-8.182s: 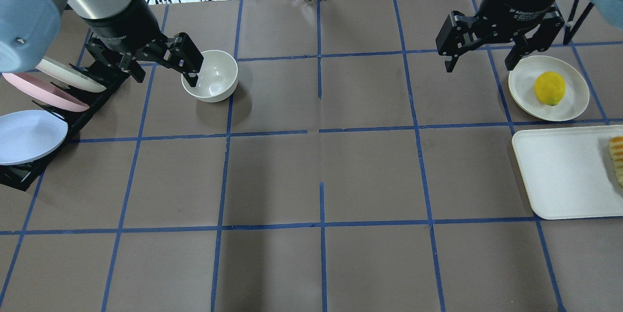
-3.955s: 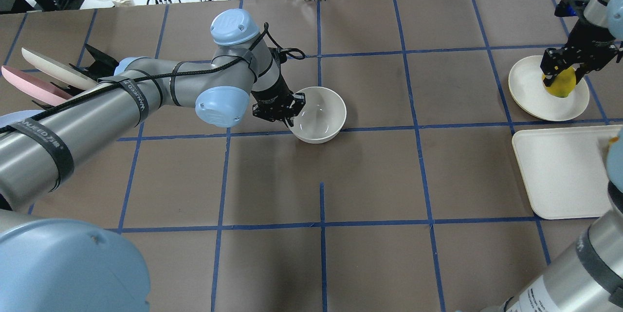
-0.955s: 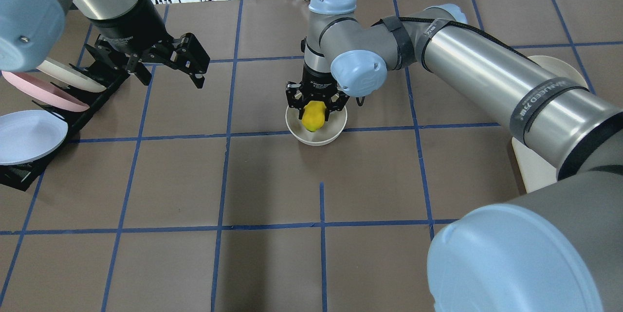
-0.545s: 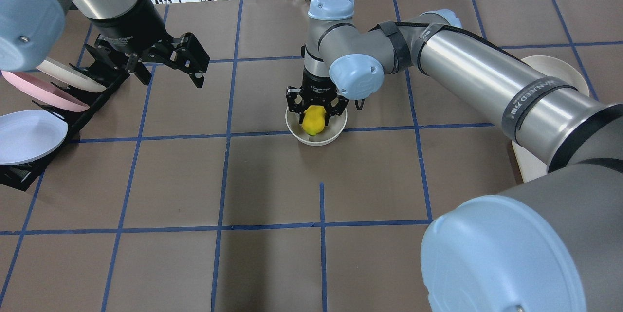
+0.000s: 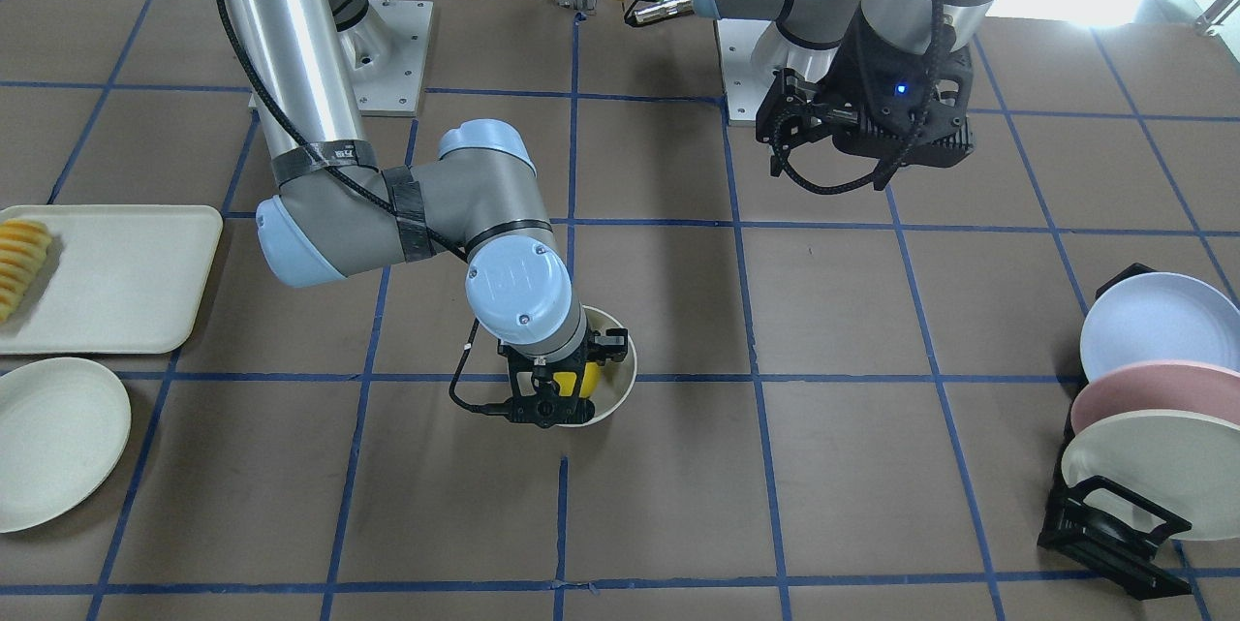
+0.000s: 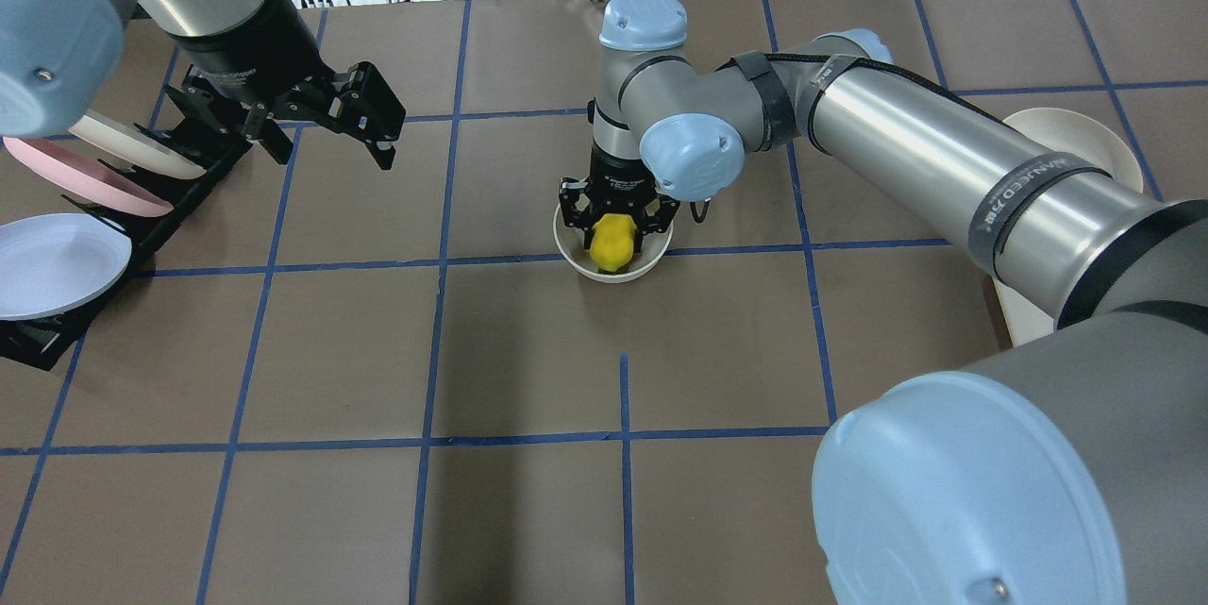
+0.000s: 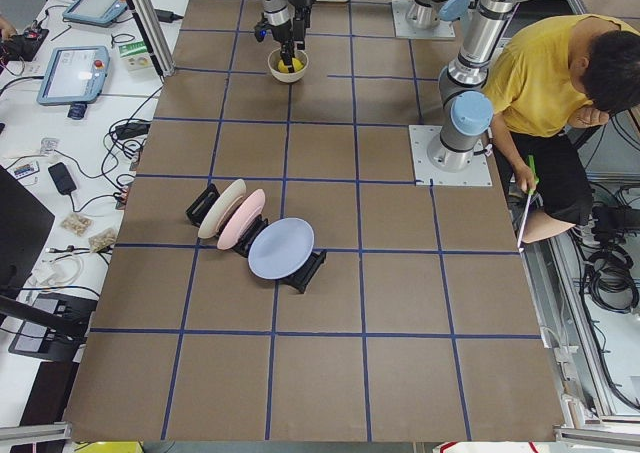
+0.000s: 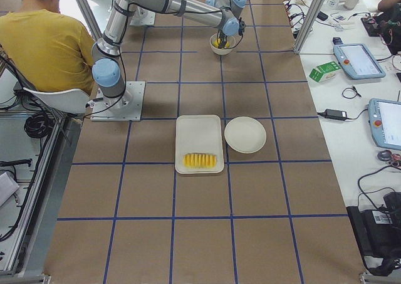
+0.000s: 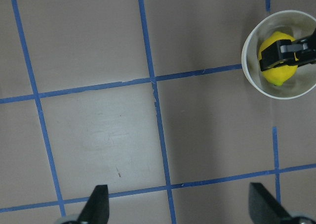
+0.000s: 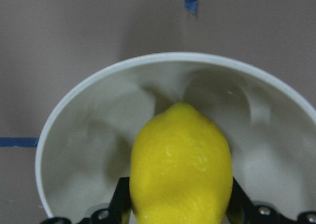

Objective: Place bowl and put lemon in it

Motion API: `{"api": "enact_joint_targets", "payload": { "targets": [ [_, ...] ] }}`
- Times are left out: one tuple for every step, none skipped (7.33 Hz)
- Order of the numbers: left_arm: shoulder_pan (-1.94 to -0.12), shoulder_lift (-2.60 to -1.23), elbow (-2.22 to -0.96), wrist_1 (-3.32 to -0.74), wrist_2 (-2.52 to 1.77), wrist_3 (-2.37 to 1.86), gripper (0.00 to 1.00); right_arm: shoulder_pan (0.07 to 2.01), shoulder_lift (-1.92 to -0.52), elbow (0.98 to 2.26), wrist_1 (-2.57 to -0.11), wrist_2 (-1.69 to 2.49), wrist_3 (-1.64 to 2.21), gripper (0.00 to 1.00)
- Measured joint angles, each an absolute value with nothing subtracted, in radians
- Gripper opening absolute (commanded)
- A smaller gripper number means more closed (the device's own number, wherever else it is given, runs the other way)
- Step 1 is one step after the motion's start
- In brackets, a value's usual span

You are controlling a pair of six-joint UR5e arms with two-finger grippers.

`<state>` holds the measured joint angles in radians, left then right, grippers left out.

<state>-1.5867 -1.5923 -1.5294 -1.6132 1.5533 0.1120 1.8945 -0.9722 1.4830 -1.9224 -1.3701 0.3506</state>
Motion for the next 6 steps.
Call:
{"api": "enact_joint_targets", "payload": {
  "targets": [
    [-1.586,-1.592,-1.529,-1.614,1.554,0.112,1.00,1.894,-0.976,1.483,-1.922,-1.375,0.351,1.00],
    [-1.586,-1.592,-1.529,-1.614,1.554,0.112,1.00,1.892,-0.984,1.478,-1.920,-1.379,0.352,1.00],
    [-1.586,-1.592,-1.529,-1.614,1.554,0.112,1.00,1.886,-1.006,1.470,-1.912,-1.380,0.352,1.00],
    [-1.586,-1.592,-1.529,-1.613,1.554,0.112,1.00,1.873,-1.051,1.467,-1.896,-1.386,0.348,1.00],
    [-1.586,-1.592,-1.529,-1.613,1.554,0.112,1.00,1.847,-1.108,1.464,-1.866,-1.405,0.336,1.00],
    [-1.586,-1.592,-1.529,-1.613,1.554,0.112,1.00,1.808,-1.179,1.466,-1.823,-1.435,0.324,1.00]
  ]
}}
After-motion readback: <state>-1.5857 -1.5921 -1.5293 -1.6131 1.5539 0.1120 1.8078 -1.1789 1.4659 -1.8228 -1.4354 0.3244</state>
